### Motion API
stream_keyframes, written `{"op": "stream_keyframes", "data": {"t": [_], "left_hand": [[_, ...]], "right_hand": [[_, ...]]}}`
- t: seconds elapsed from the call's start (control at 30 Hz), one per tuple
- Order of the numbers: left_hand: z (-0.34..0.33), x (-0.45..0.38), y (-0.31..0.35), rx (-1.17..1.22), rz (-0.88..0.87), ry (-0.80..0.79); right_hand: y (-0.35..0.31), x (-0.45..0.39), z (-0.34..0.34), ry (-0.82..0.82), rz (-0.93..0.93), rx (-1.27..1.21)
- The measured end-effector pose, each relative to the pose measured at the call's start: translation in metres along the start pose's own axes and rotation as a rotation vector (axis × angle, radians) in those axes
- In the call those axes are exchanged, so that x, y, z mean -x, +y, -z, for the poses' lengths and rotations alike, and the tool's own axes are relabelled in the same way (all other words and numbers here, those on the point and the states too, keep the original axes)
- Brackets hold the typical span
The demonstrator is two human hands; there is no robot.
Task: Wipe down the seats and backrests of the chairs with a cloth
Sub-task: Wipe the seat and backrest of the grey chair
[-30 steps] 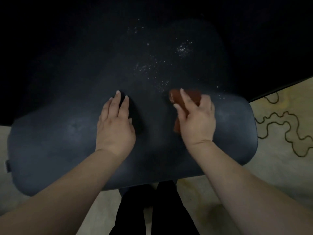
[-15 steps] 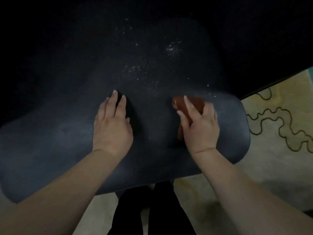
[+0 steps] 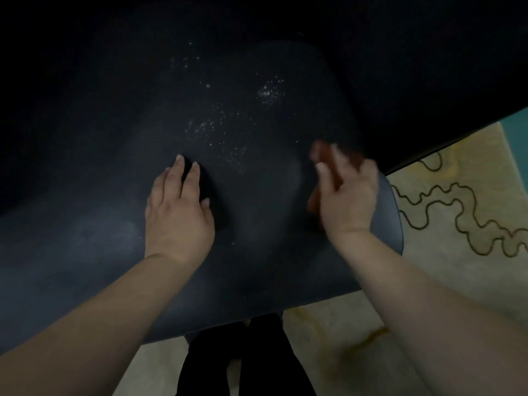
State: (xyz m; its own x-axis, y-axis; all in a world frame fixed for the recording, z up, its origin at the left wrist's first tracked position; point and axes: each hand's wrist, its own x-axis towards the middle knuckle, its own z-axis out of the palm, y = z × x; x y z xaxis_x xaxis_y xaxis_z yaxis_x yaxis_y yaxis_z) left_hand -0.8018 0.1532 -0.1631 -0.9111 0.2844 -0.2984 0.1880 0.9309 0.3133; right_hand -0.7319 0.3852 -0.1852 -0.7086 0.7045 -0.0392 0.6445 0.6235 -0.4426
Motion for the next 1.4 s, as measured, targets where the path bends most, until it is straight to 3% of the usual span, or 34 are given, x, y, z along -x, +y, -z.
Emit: {"op": "stream_keyframes", "data": {"t": [0.07,0.13,0.27,0.33,0.37,0.47,0.5,0.63,0.7,0.87,1.07,1.23,1.4], "left_hand": [[0.000,0.000,-0.001,-0.005,-0.004,0.004],[-0.001,0.000,-0.002,-0.014,-0.013,0.009],[-0.004,0.000,-0.002,-0.007,-0.017,0.016],[-0.003,0.000,-0.002,0.002,-0.018,0.024],[-0.002,0.000,-0.002,0.004,-0.018,0.026],[0.001,0.000,-0.006,-0.011,-0.046,0.026],[0.001,0.000,-0.007,-0.013,-0.054,0.026],[0.002,0.001,-0.009,0.003,-0.069,0.025],[0.001,0.002,-0.010,0.016,-0.067,0.032],[0.003,0.006,-0.018,0.019,-0.061,0.031],[0.005,0.014,-0.028,0.022,-0.065,0.013],[0.008,0.018,-0.038,0.015,-0.050,0.018],[0.011,0.025,-0.050,0.036,-0.027,0.017]], "right_hand": [[0.011,-0.023,0.005,0.070,-0.221,-0.035],[0.004,-0.026,0.004,0.038,-0.236,-0.074],[-0.032,0.014,-0.006,-0.160,0.178,-0.149],[-0.033,0.015,-0.009,-0.169,0.245,-0.129],[-0.029,0.006,-0.009,-0.113,0.186,-0.113],[-0.016,-0.032,-0.005,0.060,-0.280,-0.194],[-0.019,-0.034,-0.006,0.061,-0.316,-0.190],[-0.044,0.007,-0.013,-0.149,0.166,-0.148],[-0.043,0.008,-0.013,-0.205,0.264,-0.171],[-0.039,-0.030,-0.017,-0.013,-0.006,-0.109],[-0.059,0.028,-0.025,-0.209,0.435,-0.136],[-0.050,0.015,-0.024,-0.084,0.136,-0.186],[-0.059,0.081,-0.018,-0.180,0.412,-0.115]]}}
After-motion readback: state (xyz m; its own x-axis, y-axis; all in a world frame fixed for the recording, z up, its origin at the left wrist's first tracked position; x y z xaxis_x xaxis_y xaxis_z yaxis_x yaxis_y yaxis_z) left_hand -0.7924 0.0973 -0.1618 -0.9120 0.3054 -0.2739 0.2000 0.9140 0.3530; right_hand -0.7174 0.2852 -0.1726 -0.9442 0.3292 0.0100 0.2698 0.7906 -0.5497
